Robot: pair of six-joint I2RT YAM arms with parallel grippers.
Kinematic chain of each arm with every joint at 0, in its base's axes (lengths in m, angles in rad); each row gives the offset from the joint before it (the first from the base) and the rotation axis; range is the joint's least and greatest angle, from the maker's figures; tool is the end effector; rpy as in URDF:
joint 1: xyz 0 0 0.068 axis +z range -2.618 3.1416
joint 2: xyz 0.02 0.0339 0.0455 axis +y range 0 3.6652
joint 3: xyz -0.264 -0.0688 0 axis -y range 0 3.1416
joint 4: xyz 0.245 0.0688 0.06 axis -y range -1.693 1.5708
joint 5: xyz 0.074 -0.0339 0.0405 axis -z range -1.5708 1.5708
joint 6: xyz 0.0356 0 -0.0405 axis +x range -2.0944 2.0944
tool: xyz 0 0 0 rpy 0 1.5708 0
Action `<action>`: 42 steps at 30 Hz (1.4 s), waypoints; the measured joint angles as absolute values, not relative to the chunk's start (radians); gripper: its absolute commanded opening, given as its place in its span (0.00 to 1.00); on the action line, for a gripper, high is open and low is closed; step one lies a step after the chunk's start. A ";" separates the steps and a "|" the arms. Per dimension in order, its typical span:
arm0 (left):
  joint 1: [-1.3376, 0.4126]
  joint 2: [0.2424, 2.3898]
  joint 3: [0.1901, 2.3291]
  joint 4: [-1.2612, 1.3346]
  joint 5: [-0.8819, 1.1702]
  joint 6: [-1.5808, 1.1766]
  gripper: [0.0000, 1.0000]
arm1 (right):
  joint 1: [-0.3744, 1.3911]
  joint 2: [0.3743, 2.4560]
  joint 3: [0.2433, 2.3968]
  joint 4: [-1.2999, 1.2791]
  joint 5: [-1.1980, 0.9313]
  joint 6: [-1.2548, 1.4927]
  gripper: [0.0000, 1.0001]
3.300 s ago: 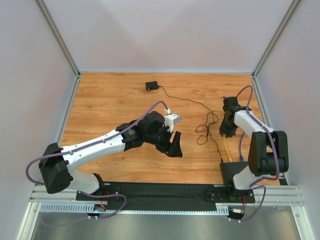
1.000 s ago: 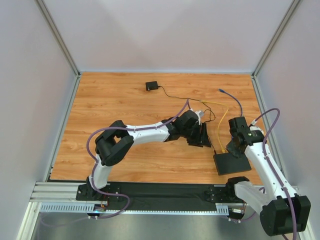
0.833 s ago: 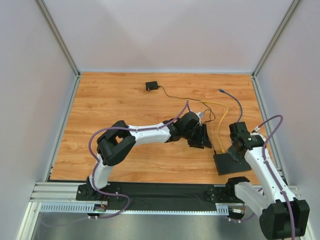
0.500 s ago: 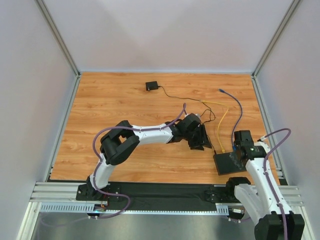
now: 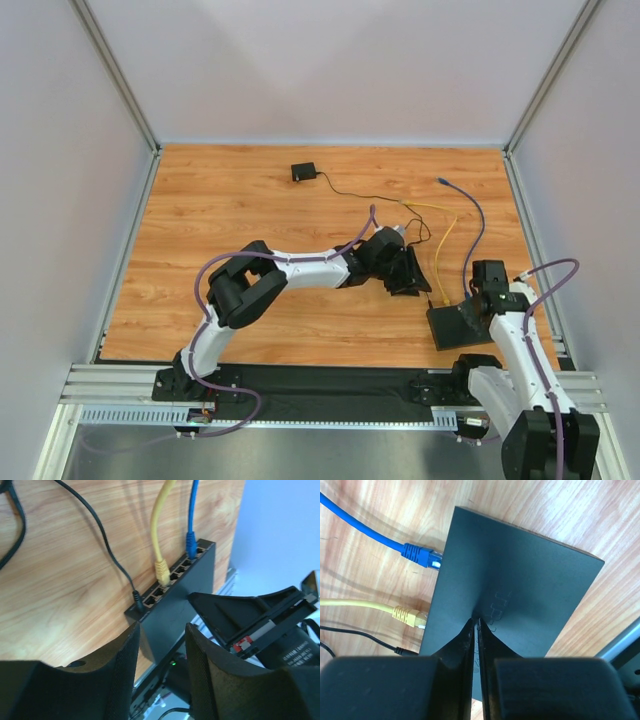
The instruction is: Pull the plug from the switch port
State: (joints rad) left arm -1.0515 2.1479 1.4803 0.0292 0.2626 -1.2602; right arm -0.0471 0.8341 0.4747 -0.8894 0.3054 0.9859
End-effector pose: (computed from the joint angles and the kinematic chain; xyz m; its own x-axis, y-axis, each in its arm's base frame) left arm 0.2305 -0.4218 0.1656 -0.9872 -0.1259 -0.0981 0.0063 0.5838 -0.8119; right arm 0.1266 -0.0167 0.1766 -0.4065 0.8152 -0.4125 0.8673 0.4863 0.1064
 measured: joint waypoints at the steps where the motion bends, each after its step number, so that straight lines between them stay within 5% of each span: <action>1: -1.052 2.148 1.468 0.056 0.265 -1.270 0.45 | -0.051 0.831 0.472 -0.885 0.303 0.983 0.06; 22: -1.053 2.235 1.374 0.270 0.317 -1.421 0.48 | -0.067 0.790 0.450 -0.850 0.251 0.937 0.01; 42: -1.052 2.357 1.465 0.356 0.398 -1.548 0.40 | -0.067 0.804 0.450 -0.837 0.251 0.934 0.00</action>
